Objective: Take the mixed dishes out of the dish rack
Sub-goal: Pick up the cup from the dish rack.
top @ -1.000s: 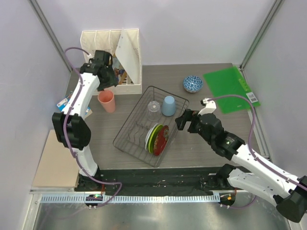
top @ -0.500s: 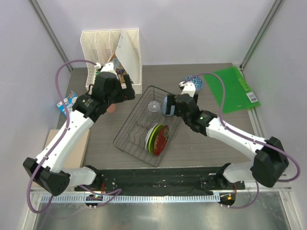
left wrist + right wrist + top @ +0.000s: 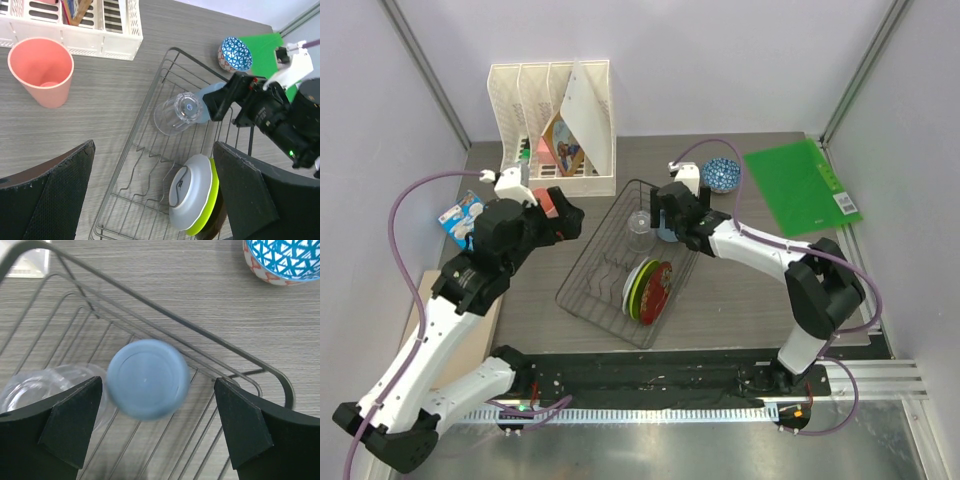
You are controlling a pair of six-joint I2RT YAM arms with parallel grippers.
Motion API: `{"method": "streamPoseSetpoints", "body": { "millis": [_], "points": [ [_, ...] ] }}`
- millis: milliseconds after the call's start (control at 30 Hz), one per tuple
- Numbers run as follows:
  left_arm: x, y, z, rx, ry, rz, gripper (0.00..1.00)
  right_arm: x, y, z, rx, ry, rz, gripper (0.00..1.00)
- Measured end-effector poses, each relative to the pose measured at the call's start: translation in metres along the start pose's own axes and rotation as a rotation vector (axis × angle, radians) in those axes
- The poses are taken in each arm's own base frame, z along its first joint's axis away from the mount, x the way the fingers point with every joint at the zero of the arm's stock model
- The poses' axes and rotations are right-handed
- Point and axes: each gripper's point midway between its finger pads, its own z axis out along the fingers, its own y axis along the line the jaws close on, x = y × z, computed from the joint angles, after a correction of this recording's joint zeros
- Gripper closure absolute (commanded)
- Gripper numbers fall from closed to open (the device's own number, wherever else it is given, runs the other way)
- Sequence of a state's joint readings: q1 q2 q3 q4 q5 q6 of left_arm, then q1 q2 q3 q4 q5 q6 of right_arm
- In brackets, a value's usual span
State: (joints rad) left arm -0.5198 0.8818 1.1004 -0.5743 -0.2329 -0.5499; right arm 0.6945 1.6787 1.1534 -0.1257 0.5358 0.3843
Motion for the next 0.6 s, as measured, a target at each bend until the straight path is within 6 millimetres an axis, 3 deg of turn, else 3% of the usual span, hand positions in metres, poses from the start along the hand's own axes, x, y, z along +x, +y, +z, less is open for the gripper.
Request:
{"method": "streamPoseSetpoints", "body": {
  "millis": [167, 267, 433, 500, 600],
  "points": [
    [0.015, 0.006, 0.001, -0.002, 0.021, 0.003, 0.0, 0.009, -0.004, 0.019, 0.018, 0.03, 0.011, 0.04],
    [0.028, 0.01, 0.008, -0.015, 0.059, 0.007, 0.0, 0.008, -0.004, 0.022, 0.011, 0.033, 0.02, 0.16],
    [0.034, 0.011, 0.01, -0.017, 0.074, -0.002, 0.0, 0.005, -0.001, 0.024, -0.009, 0.024, 0.03, 0.5],
    [0.033, 0.01, 0.01, -0.013, 0.07, -0.005, 0.0, 0.004, 0.0, 0.024, -0.016, 0.019, 0.039, 0.58],
    [0.033, 0.009, 0.01, -0.013, 0.07, -0.007, 0.0, 0.005, -0.002, 0.02, -0.027, 0.019, 0.039, 0.63]
  ]
}}
